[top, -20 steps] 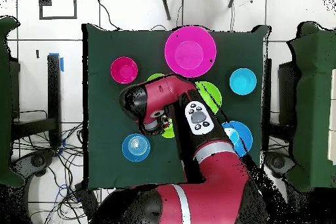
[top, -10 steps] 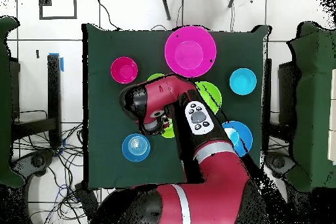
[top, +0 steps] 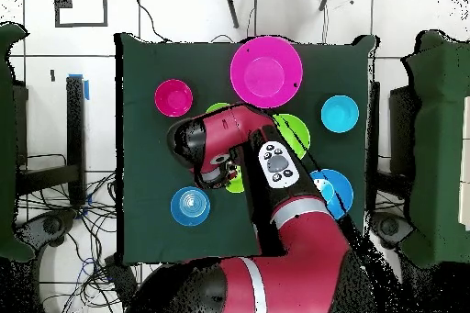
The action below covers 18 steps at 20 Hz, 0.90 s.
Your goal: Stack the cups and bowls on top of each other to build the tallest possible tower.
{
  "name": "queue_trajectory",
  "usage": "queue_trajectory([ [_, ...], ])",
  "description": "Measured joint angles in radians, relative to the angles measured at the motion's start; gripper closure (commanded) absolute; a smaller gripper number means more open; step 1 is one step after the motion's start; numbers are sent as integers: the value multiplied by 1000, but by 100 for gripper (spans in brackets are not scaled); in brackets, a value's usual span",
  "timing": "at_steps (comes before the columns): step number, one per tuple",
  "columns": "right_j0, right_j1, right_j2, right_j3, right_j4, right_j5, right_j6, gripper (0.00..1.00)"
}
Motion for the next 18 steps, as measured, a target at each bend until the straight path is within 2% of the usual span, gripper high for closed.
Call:
queue_trajectory([
  [18,0,24,0,0,0,0,0,100],
])
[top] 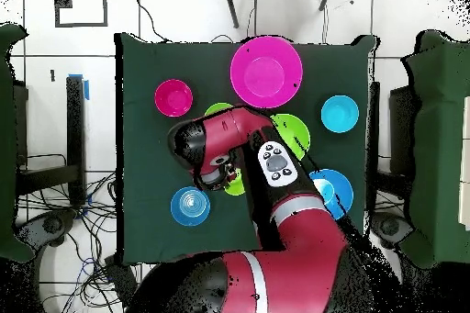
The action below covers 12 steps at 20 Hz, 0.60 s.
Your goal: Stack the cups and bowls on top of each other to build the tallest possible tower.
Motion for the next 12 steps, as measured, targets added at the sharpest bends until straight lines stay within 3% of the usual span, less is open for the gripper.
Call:
queue_trajectory([
  [12,7,15,0,0,1,1,0,100],
])
